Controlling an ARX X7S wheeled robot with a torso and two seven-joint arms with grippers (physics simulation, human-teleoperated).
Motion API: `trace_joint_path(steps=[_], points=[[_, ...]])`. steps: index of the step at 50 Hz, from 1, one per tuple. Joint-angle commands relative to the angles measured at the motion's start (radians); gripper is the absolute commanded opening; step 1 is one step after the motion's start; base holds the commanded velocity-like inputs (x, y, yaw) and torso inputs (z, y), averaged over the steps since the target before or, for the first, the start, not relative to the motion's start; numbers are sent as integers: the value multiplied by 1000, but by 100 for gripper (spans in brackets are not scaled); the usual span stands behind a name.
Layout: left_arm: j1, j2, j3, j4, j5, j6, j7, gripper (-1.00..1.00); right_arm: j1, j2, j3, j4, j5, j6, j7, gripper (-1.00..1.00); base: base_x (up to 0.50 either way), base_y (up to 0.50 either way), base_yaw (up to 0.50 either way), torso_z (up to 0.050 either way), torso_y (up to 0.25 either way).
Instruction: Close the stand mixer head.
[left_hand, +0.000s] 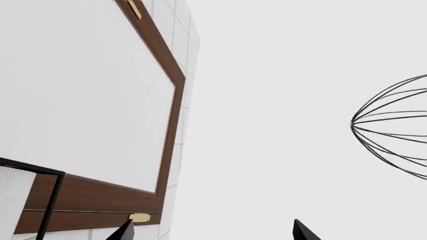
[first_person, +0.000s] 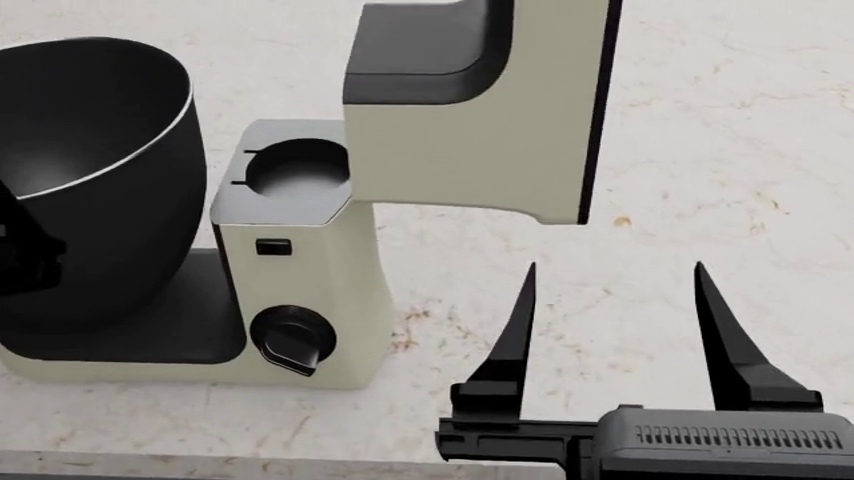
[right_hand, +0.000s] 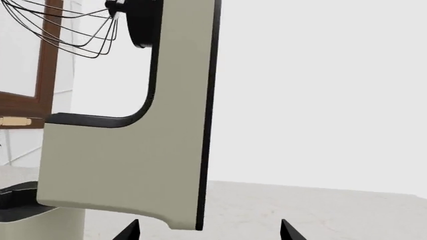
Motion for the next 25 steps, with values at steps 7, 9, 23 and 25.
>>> trace_joint_path(steps=[7,9,23,25], points=[[-15,-16,-9,37,-26,-37,-30,100,-6,14,-25,-43,16,-10,4,100,227,420,0,0,0],[-15,-18,-8,37,-27,-36,-33,100,-8,15,-23,-39,22,-18,2,100,0,0,0,0,0],[-23,-28,-3,29,-36,-37,-48,100,63,409,122,-270,434,126,449,100,0,0,0,0,0],[-23,-30,-2,28,-37,-37,-49,100,93,705,47,-270,734,-30,749,100,0,0,0,0,0]])
